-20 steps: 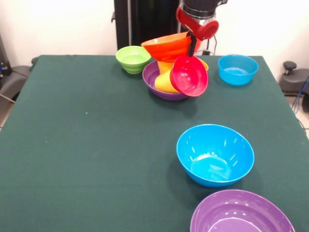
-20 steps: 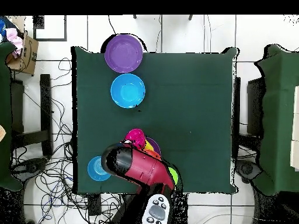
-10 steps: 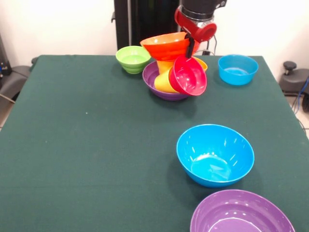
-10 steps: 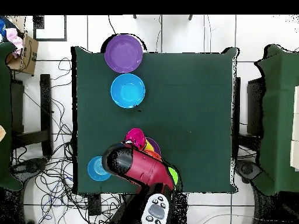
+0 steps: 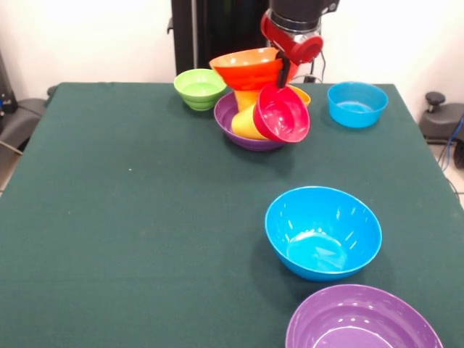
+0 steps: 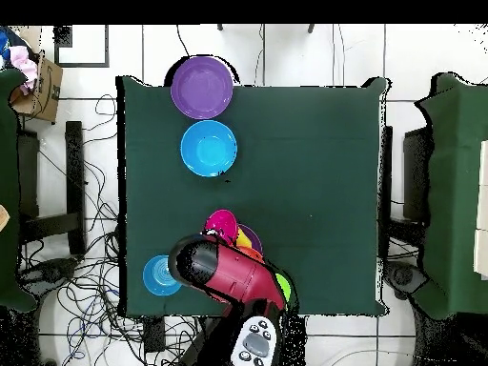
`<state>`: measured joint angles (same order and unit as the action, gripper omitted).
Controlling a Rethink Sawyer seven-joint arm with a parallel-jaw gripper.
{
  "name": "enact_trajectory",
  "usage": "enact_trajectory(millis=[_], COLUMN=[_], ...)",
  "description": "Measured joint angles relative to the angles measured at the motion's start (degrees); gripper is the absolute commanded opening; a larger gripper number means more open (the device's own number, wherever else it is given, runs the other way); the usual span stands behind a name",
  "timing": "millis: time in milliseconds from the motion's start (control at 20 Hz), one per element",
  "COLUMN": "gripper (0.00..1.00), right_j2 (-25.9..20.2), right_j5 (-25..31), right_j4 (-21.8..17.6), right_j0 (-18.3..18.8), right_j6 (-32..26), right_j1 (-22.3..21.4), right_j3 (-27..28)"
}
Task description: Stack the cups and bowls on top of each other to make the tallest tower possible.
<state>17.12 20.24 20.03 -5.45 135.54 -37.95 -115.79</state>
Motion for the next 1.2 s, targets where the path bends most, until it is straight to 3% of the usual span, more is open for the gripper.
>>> enact_trajectory(millis=[1200], gripper=[0.0], right_j2=[0.4], right_j5=[-0.2], right_j4=[-0.1], right_j0=[2.1], right_j6=[0.0], right_j1=[3.3], right_j3=[0.3])
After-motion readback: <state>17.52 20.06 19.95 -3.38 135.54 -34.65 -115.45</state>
